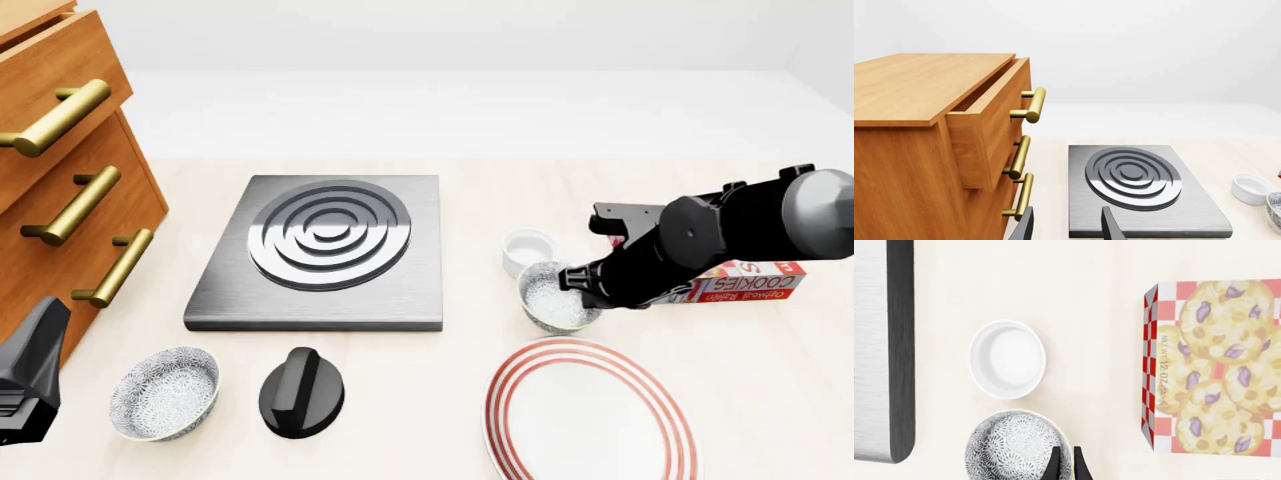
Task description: Pick the akita bowl between the plate and the ramekin and place it on the plate.
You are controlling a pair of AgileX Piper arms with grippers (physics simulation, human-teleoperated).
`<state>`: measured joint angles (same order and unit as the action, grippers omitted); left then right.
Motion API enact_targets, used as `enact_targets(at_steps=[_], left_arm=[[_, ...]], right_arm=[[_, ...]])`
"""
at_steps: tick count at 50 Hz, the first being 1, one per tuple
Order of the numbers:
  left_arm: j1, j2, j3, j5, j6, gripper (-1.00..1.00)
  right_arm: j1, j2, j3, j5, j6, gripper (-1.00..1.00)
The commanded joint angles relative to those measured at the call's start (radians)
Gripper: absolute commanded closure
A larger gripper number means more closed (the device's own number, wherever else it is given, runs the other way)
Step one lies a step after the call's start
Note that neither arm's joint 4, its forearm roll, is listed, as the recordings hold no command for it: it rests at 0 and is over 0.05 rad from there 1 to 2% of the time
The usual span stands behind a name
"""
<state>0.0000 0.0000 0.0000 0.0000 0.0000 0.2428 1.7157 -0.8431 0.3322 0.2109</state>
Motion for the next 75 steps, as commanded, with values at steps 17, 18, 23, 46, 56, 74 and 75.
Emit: enact_targets(at_steps=[17, 18, 23, 46, 56, 74, 75], left_arm=[[0.000, 0.000, 0.000, 0.000, 0.000, -1.00], [0.000, 0.000, 0.000, 0.000, 0.000, -1.00], [0.000, 0.000, 0.000, 0.000, 0.000, -1.00], [0.000, 0.000, 0.000, 0.000, 0.000, -1.00], [0.000, 0.000, 0.000, 0.000, 0.000, -1.00], [0.000, 0.000, 0.000, 0.000, 0.000, -1.00], [0.000, 0.000, 0.000, 0.000, 0.000, -1.00]], right_arm=[[-0.051, -0.130, -0.009, 0.065, -0.068, 1.00], [-0.037, -0.155, -0.017, 0.088, -0.061, 1.00], [-0.033, -0.212, -0.025, 0.123, -0.080, 1.00], [0.134, -0.537, -0.059, 0.375, -0.100, 1.00], [0.199, -0.591, 0.004, 0.374, -0.078, 1.00], [0.299, -0.651, 0.187, 0.292, -0.013, 1.00], [0.290, -0.658, 0.192, 0.294, -0.019, 1.00]])
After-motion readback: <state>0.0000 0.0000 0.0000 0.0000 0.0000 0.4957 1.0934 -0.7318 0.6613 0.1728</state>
